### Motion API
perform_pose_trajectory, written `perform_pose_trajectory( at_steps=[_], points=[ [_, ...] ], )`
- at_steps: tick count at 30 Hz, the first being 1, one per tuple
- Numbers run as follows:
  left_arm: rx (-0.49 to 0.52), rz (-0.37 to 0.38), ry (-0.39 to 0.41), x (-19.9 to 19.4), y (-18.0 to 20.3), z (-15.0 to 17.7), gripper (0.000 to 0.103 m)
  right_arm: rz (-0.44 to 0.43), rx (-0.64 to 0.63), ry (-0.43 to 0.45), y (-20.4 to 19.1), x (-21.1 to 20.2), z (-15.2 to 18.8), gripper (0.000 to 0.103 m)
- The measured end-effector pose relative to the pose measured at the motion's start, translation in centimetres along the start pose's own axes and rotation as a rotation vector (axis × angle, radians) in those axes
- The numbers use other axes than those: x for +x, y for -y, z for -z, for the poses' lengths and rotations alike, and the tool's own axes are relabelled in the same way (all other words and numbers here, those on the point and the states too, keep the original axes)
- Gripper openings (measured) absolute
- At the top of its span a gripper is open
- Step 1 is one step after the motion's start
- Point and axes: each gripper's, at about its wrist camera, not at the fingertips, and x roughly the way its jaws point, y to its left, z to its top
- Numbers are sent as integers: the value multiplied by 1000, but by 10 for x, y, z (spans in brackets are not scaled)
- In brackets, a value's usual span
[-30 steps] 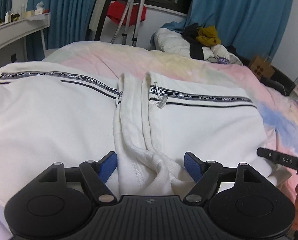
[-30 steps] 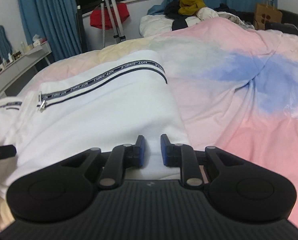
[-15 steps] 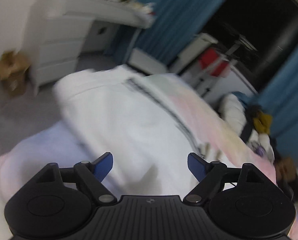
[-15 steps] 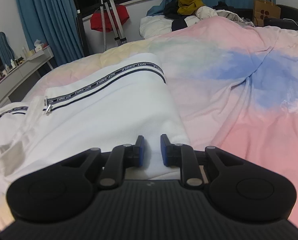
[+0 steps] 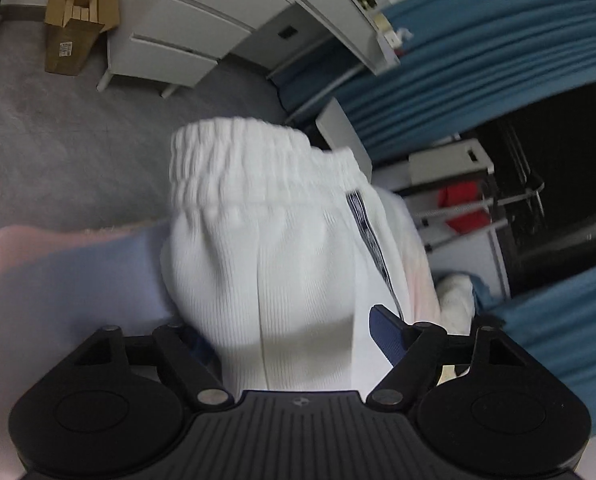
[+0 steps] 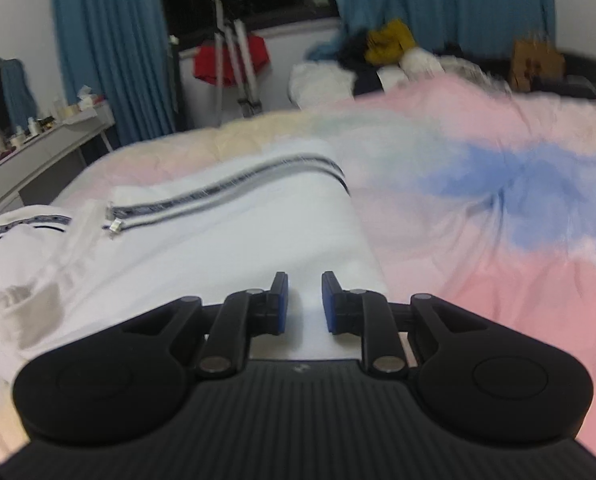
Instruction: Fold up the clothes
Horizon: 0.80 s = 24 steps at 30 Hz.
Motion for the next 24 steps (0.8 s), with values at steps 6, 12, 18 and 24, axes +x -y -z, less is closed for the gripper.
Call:
perform_pose_trajectory(
  at_steps=[6, 12, 18, 24],
  points=[
    [33, 27, 85, 14, 1, -12, 37, -124, -70, -18, -33, -6, 6, 22],
    [303, 81, 211, -13, 62, 5, 21, -94, -93, -122, -43, 14, 14, 21],
    [612, 205, 350, -55, 171, 79, 20, -134, 85, -125, -19, 1, -5, 21],
    [846, 336, 404, -63, 262, 209, 20, -100, 236, -34, 29, -33, -31, 21]
  ],
)
